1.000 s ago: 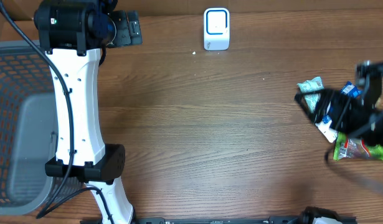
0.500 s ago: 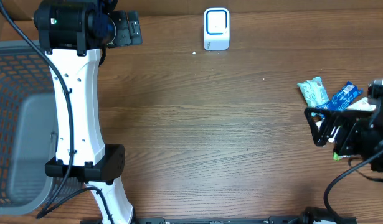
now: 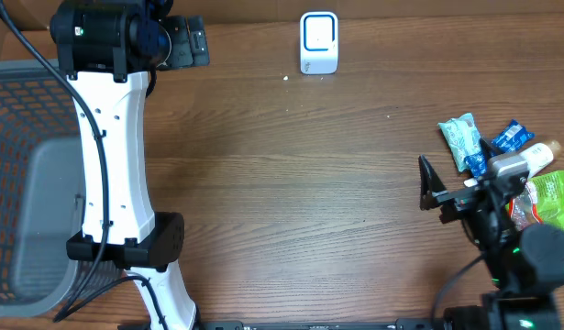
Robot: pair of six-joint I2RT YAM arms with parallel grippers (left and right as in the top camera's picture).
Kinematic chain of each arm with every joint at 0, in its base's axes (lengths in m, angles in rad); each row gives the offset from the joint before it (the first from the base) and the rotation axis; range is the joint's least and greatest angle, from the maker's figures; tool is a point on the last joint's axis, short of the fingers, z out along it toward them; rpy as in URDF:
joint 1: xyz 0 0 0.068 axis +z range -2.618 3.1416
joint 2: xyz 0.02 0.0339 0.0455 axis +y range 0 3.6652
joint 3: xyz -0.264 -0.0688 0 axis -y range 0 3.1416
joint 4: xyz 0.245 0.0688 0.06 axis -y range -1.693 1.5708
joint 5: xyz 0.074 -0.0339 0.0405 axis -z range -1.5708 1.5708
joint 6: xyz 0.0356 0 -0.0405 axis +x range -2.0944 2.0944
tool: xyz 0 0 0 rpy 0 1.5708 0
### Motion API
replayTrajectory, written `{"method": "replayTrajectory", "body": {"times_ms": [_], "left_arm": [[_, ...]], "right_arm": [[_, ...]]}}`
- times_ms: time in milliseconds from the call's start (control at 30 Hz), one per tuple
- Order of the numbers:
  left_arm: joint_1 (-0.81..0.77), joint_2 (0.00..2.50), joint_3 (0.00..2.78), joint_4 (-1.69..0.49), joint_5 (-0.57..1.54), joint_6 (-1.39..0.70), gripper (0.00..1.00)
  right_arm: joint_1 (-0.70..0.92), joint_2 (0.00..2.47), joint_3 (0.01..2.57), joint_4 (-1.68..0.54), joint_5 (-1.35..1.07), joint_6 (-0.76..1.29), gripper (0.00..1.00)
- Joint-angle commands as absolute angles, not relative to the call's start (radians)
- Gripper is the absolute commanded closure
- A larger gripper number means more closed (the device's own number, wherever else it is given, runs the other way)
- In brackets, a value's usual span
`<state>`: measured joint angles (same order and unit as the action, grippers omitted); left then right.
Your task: Scan the item barcode
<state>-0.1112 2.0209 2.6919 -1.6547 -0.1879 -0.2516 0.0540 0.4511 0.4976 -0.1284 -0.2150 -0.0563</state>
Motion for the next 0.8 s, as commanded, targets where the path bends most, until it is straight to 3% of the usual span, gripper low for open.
{"method": "replayTrajectory", "body": {"times_ms": [0,300,767], "left_arm": [[-0.112,2.022,2.701,-1.653,-0.191,-0.232,0.00],[-0.112,2.022,2.701,-1.652,-0.191,-0.232,0.00],[-0.112,2.022,2.701,-1.652,-0.191,-0.232,0.00]], "right_arm": [[0.064,0.343,0.294,-0.020,-0.172,-0.061,0.00],[0.066,0.093,0.015,0.059,-0.157,-0.061,0.00],[0.065,0.006,0.008,-0.070,-0.132,-0.060,0.00]]}}
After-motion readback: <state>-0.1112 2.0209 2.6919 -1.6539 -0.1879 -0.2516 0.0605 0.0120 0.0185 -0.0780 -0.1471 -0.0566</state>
